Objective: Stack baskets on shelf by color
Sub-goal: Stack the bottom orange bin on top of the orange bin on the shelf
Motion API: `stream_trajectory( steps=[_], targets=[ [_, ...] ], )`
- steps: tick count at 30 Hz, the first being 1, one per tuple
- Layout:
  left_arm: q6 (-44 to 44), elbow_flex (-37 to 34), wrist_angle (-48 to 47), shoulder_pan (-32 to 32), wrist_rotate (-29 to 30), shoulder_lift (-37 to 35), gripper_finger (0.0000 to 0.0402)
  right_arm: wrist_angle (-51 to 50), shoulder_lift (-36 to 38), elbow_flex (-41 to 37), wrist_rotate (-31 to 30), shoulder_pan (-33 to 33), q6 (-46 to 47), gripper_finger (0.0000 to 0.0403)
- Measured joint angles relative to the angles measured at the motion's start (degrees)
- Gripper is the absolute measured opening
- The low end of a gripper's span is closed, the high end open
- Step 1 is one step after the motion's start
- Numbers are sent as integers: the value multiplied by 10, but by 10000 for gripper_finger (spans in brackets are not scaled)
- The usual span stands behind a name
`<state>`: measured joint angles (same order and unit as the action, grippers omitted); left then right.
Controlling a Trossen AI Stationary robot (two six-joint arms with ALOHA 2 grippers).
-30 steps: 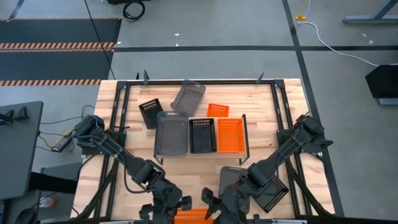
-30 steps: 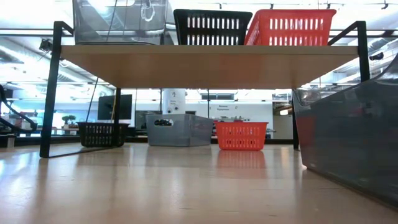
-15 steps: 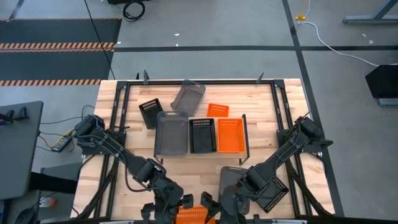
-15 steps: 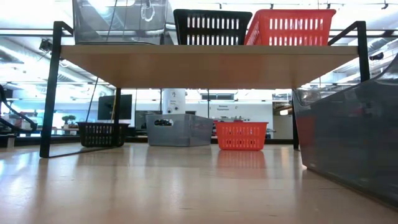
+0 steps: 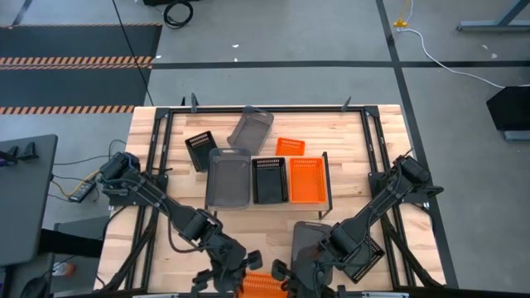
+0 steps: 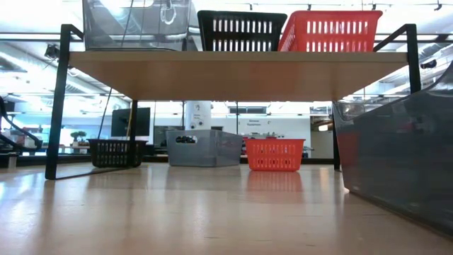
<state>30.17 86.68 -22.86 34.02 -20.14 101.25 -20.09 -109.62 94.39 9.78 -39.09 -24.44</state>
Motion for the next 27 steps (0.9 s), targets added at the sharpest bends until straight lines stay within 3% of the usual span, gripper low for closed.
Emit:
stream_trajectory(
  steps=[10,19,23,27],
  targets=[
    [-17,-1,-14,-6,100,-40,150,-10,0,0,4,0,5,13],
    [-80,0,-85,-7,173,-130,195,-23,0,0,-61,12,5,13],
    [-104,1,-99,-7,181,-163,195,-39,2,0,-135,19,9,13],
    [-137,1,-113,-6,193,-192,187,-81,28,0,-287,19,11,13]
  ],
)
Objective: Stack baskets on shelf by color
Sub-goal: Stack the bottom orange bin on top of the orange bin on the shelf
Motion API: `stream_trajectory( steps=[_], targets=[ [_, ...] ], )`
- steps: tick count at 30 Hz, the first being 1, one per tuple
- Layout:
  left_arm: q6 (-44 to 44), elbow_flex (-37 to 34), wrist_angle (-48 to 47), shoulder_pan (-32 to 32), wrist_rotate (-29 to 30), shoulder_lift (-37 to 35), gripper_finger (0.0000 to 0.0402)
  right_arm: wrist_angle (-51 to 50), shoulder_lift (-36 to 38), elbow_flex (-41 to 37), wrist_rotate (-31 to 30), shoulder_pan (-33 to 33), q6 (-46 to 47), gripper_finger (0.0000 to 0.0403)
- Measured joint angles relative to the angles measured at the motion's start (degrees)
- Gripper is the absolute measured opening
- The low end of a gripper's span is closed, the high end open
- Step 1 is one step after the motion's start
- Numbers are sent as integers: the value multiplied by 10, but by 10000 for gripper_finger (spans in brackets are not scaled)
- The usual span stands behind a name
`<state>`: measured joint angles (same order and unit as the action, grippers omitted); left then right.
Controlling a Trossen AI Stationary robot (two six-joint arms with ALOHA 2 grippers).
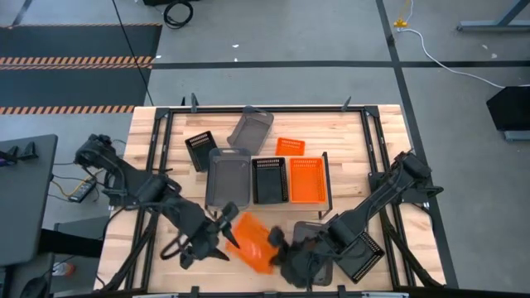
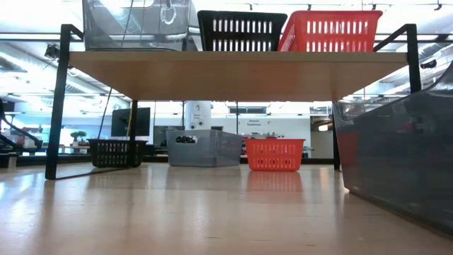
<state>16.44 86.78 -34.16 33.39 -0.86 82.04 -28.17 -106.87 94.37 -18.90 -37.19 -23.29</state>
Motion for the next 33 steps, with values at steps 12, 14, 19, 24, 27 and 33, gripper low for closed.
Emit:
stream_trajectory(
  steps=[12,14,19,24,27,33],
  targets=[
    [-79,0,-78,15,138,-50,160,-141,133,0,-147,6,112,13],
    [-90,0,-98,16,158,-50,157,-182,156,0,-171,12,148,13],
    [-126,0,-153,13,182,-50,149,-315,201,1,-177,44,270,13],
    [-136,0,-173,12,209,-50,142,-446,210,1,-155,80,387,13],
    [-152,0,-194,12,236,-50,142,-475,202,0,-124,94,419,13],
    [-184,0,-219,12,259,-50,141,-467,177,-1,-62,102,427,13]
  ],
)
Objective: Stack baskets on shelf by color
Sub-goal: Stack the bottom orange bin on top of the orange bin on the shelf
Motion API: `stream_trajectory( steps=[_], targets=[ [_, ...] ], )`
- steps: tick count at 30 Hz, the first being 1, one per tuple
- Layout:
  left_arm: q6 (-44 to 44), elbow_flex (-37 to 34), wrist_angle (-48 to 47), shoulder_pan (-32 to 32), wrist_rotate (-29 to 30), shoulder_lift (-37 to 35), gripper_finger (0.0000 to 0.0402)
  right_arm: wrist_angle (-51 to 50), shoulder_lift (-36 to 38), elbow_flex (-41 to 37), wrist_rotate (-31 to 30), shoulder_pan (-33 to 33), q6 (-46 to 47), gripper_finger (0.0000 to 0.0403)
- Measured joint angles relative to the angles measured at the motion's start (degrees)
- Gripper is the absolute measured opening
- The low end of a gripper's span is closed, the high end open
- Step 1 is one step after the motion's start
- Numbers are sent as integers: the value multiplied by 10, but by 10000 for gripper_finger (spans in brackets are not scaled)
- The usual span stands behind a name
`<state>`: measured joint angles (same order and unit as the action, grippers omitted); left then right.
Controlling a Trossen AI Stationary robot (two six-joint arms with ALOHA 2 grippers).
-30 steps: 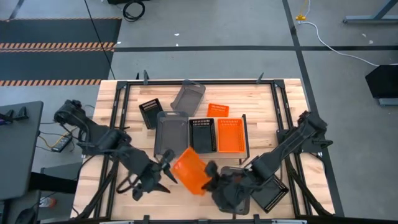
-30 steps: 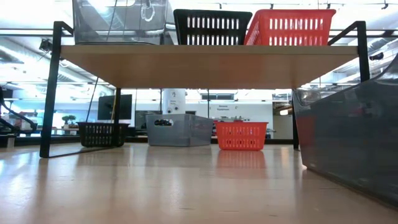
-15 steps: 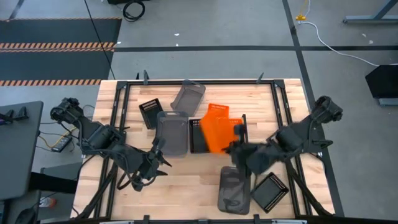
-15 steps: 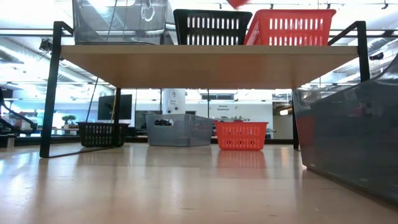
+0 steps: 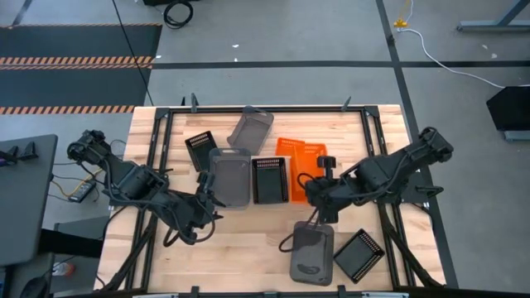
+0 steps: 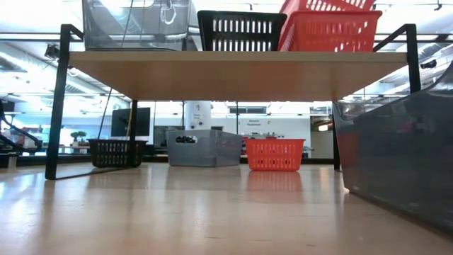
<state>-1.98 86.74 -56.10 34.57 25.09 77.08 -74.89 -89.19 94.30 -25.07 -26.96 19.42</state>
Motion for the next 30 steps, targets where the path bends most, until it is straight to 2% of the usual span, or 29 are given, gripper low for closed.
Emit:
stream_trajectory(
  steps=[6,30],
  targets=[
    [-17,0,0,0,0,0,141,2,-21,0,26,2,18,13],
    [-30,0,-2,0,0,2,133,23,-26,0,42,6,44,45]
  ],
)
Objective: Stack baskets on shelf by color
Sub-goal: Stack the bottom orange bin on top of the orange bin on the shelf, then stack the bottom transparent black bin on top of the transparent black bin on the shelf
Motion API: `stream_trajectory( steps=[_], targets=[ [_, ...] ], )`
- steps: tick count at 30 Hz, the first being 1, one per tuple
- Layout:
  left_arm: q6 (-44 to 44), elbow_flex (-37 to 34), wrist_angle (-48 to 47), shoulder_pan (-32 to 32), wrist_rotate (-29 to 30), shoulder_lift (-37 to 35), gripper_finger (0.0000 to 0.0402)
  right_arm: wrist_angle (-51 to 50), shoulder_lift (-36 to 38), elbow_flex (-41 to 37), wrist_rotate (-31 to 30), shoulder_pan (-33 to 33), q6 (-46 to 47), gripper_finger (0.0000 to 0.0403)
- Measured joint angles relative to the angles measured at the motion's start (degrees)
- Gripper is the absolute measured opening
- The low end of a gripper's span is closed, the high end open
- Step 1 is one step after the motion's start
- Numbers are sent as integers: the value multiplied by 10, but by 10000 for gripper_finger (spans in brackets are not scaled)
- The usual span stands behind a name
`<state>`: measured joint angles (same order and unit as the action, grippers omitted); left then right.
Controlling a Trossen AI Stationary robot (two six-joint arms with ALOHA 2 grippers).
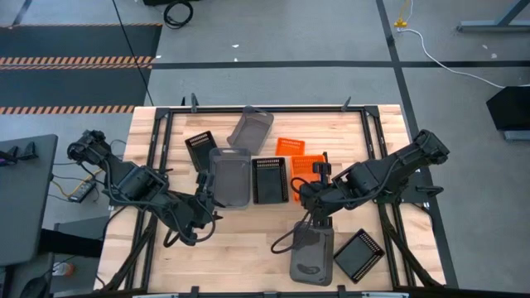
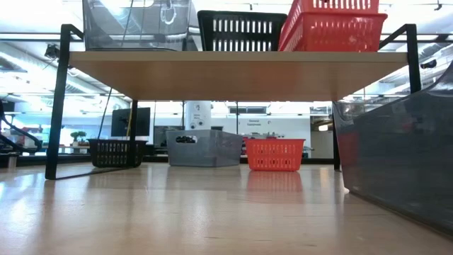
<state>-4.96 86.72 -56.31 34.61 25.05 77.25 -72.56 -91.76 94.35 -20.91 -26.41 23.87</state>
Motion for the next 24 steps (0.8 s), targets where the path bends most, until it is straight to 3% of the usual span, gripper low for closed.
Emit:
stream_trajectory(
  steps=[15,24],
  targets=[
    [-5,0,-1,0,0,0,133,40,-1,0,30,0,-5,113],
    [-20,0,-2,0,0,0,133,65,-1,0,71,-18,19,124]
  ],
)
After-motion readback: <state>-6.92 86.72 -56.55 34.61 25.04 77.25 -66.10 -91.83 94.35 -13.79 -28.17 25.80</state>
